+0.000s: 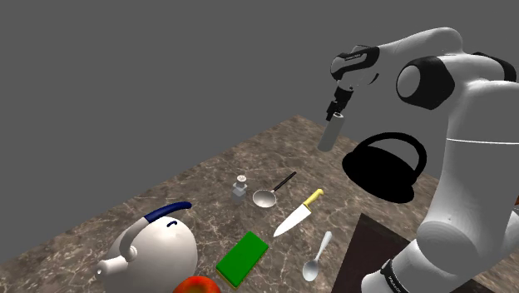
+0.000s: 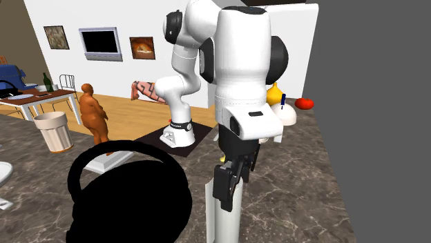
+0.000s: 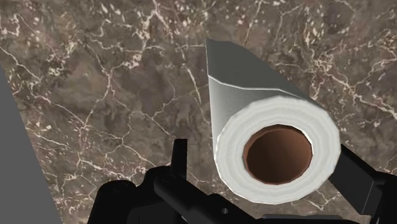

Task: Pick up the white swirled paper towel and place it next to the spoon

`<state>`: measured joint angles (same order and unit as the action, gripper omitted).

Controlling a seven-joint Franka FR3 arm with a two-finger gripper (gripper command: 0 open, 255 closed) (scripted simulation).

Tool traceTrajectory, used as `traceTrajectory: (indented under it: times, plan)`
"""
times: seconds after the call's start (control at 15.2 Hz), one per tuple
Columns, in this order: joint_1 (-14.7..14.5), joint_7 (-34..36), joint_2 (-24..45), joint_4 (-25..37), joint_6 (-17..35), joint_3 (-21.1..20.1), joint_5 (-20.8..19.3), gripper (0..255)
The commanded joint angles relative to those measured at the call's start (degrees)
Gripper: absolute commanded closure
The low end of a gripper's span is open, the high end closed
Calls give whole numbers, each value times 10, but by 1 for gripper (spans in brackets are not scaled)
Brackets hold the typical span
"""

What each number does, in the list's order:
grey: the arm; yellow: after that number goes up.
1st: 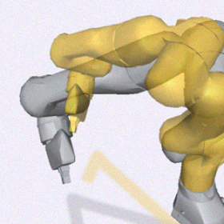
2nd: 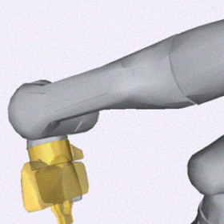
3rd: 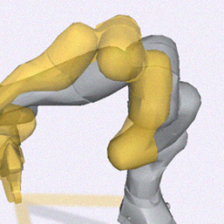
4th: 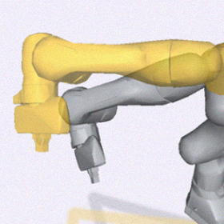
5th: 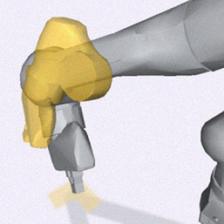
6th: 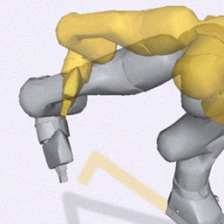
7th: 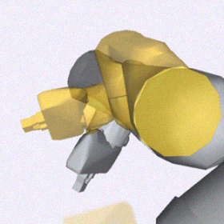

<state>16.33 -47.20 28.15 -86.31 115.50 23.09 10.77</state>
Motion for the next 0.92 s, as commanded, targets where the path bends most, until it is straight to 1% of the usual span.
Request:
traceTrajectory:
  times: [0.0,0.07,0.66,0.86]
  plan:
    - [0,0,0,0,0,0,0,0]
    - [0,0,0,0,0,0,0,255]
    - [0,0,0,0,0,0,0,255]
    - [0,2,-6,15,-20,2,-3,255]
